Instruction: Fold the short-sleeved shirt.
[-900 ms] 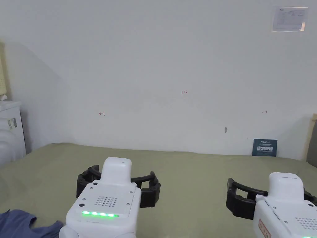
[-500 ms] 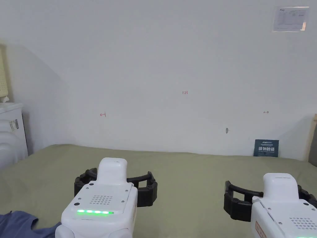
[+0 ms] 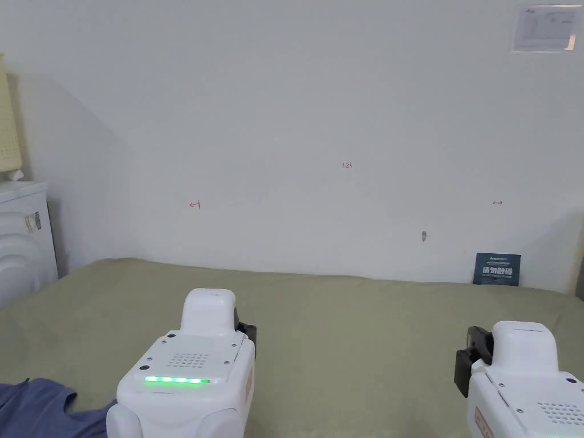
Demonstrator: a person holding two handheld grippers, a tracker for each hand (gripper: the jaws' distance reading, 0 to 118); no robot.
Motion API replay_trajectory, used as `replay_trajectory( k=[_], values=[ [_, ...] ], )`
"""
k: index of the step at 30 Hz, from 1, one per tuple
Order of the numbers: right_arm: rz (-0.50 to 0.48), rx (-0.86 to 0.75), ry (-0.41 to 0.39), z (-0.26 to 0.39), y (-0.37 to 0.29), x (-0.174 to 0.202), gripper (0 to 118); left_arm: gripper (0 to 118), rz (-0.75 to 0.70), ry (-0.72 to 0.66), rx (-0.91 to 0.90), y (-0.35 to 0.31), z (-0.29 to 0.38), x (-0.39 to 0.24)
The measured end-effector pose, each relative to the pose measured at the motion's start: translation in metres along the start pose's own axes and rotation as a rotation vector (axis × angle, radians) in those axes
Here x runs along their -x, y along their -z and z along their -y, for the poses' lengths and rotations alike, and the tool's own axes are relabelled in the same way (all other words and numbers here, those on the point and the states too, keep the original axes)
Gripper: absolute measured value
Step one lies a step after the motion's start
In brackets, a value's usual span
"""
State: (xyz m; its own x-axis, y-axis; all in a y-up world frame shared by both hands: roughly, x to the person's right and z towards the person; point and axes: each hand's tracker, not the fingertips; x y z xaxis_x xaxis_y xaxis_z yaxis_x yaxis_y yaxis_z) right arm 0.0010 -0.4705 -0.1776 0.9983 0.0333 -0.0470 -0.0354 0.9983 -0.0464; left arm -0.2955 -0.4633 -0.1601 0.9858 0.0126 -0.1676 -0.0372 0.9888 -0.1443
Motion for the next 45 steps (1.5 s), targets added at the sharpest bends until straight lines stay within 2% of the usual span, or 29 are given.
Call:
replay_trajectory(
  k=[6, 10, 13, 17, 20, 24, 28, 35, 40, 45],
  values=[
    [0.010, 0.034, -0.019, 0.007, 0.009, 0.009, 0, 0, 0.001, -0.015, 0.045, 0.001, 0.006, 0.022],
    [-0.064, 0.059, -0.038, 0.015, 0.020, 0.039, 0, 0, -0.103, -0.017, 0.074, -0.005, 0.009, 0.066],
    [-0.185, 0.050, -0.049, 0.016, 0.029, 0.081, 0, 0, -0.214, -0.036, 0.089, -0.020, 0.009, 0.111],
    [-0.401, 0.037, -0.018, 0.012, 0.032, 0.153, 0, 0, -0.380, -0.055, 0.074, -0.055, 0.009, 0.169],
    [-0.520, 0.046, 0.011, 0.012, 0.030, 0.199, 0, 0, -0.480, -0.082, 0.092, -0.080, 0.013, 0.205],
    [-0.634, 0.080, 0.041, 0.012, 0.025, 0.239, 0, 0, -0.582, -0.102, 0.094, -0.110, 0.021, 0.240],
    [-0.671, 0.077, 0.006, 0.015, 0.019, 0.259, 0, 0, -0.634, -0.121, 0.111, -0.121, 0.031, 0.260],
    [-0.696, 0.086, -0.019, 0.023, 0.026, 0.274, 0, 0, -0.636, -0.158, 0.155, -0.105, 0.049, 0.277],
    [-0.675, 0.130, -0.035, 0.043, 0.041, 0.276, 0, 0, -0.560, -0.158, 0.260, -0.059, 0.069, 0.287],
    [-0.634, 0.245, -0.052, 0.083, 0.060, 0.265, 0, 0, -0.455, -0.220, 0.429, 0.030, 0.111, 0.315]
  ],
)
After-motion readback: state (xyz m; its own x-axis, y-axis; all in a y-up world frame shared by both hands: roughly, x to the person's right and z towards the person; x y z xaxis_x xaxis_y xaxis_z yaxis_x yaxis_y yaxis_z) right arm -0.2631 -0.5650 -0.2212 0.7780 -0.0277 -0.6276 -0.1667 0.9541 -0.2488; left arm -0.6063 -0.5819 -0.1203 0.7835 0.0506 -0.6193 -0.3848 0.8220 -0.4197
